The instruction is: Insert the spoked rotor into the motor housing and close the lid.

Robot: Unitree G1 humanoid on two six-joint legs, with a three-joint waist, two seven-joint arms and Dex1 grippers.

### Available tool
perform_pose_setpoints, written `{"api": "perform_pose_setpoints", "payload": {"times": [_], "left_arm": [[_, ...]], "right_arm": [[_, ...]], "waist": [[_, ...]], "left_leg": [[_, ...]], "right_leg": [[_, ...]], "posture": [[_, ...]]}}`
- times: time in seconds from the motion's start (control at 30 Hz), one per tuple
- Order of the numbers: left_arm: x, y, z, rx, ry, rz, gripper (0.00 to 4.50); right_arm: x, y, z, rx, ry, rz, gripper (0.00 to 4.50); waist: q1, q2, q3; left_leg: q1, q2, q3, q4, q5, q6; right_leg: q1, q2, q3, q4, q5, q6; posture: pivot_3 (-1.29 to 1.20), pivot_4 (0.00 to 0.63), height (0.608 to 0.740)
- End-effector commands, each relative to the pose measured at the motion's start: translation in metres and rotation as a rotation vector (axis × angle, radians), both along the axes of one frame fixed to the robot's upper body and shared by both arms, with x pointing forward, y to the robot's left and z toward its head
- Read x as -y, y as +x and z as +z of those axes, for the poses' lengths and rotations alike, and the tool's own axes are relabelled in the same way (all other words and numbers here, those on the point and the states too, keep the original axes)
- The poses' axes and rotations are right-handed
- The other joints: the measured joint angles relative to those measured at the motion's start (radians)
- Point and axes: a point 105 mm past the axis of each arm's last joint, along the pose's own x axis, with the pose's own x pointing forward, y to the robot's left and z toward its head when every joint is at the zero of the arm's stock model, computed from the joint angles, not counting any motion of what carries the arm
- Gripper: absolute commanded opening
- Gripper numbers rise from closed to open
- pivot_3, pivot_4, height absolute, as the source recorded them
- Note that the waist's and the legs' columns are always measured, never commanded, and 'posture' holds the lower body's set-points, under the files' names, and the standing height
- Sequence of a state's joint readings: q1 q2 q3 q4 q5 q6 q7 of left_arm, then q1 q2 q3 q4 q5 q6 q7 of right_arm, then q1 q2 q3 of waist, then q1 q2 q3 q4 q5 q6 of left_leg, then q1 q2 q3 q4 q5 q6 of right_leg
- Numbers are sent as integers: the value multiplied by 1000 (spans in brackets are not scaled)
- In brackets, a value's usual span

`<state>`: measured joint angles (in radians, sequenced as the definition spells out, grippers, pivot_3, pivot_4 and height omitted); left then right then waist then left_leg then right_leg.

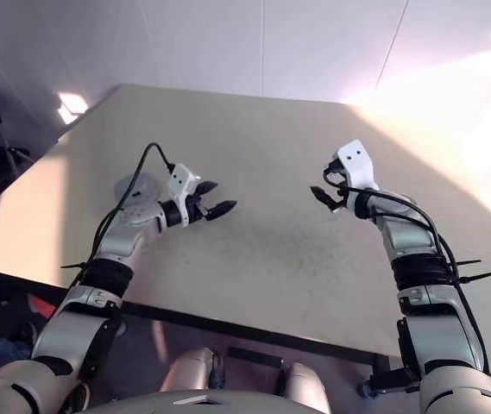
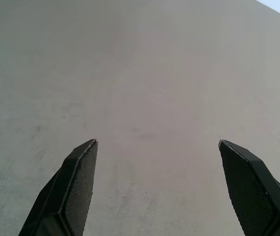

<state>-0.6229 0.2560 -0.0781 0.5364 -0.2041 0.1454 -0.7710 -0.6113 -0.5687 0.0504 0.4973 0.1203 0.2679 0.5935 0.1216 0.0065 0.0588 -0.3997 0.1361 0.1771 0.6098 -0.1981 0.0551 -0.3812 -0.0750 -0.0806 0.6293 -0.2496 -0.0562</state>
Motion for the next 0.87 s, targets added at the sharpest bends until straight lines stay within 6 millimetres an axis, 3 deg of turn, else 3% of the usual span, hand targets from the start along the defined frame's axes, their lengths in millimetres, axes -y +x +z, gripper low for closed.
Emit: {"api": "perform_pose_setpoints", "payload": {"times": [0.03,0.43,0.87], "left_arm": [[-1,7,20,78,-13,13,4354],[0,9,22,76,-23,22,4354],[-3,12,22,80,-17,44,4354]], "right_arm": [[-6,6,22,89,-5,22,4443],[-17,6,30,117,54,45,4443],[-17,9,24,112,40,29,4443]], "waist": [[0,0,0],[2,0,0],[2,0,0]], "left_leg": [[0,0,0,2,0,1],[3,1,0,5,2,2],[3,1,0,4,2,2]], "right_leg": [[0,0,0,1,0,0],[0,-1,1,10,2,-4],[0,-1,0,10,2,-4]], "posture": [[0,0,740],[0,0,740],[0,0,740]]}}
